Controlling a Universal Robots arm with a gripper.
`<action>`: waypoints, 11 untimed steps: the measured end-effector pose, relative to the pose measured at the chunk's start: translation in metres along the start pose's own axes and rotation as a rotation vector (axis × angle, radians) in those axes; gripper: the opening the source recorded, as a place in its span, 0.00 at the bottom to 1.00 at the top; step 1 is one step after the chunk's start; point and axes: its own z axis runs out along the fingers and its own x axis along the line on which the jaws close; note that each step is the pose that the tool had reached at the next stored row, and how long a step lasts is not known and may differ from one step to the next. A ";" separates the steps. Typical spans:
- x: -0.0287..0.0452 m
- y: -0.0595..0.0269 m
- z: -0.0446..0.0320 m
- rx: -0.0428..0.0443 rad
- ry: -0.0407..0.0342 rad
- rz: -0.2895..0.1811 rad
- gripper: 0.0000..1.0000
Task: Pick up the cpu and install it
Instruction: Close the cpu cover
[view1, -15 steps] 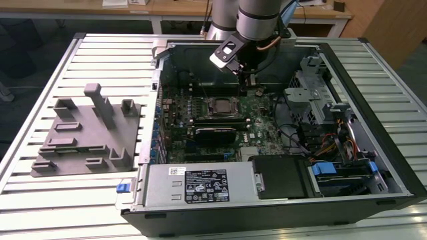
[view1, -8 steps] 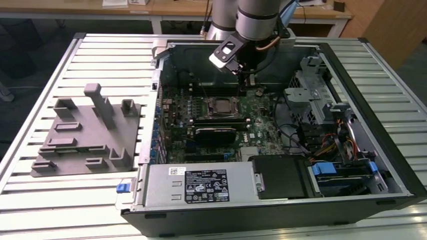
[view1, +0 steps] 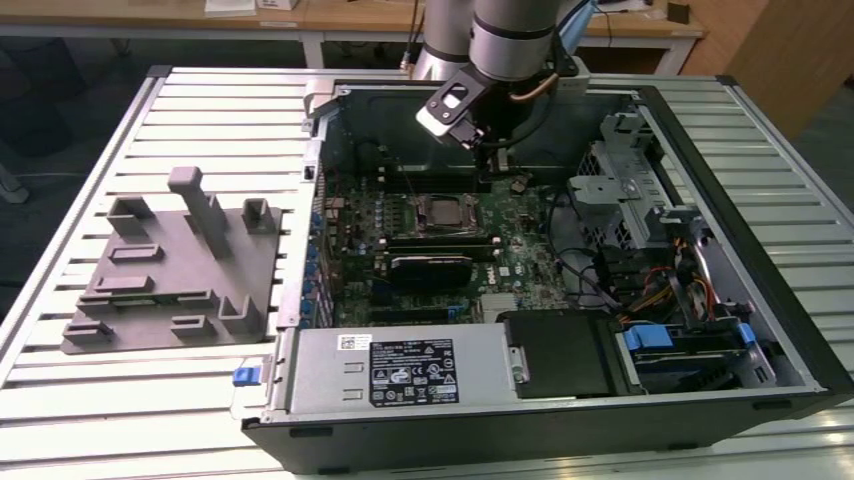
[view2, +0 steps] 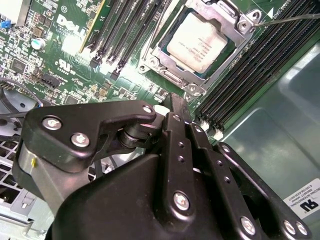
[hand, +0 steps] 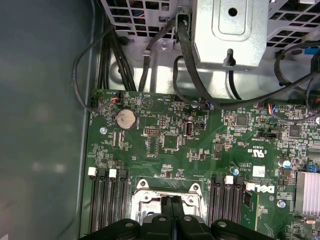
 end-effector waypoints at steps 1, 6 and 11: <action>0.0000 -0.0002 0.0000 0.0000 0.0000 0.000 0.11; 0.0001 -0.0017 0.0002 0.0000 0.0000 0.000 0.11; 0.0002 -0.0032 0.0009 0.0000 0.0000 0.000 0.11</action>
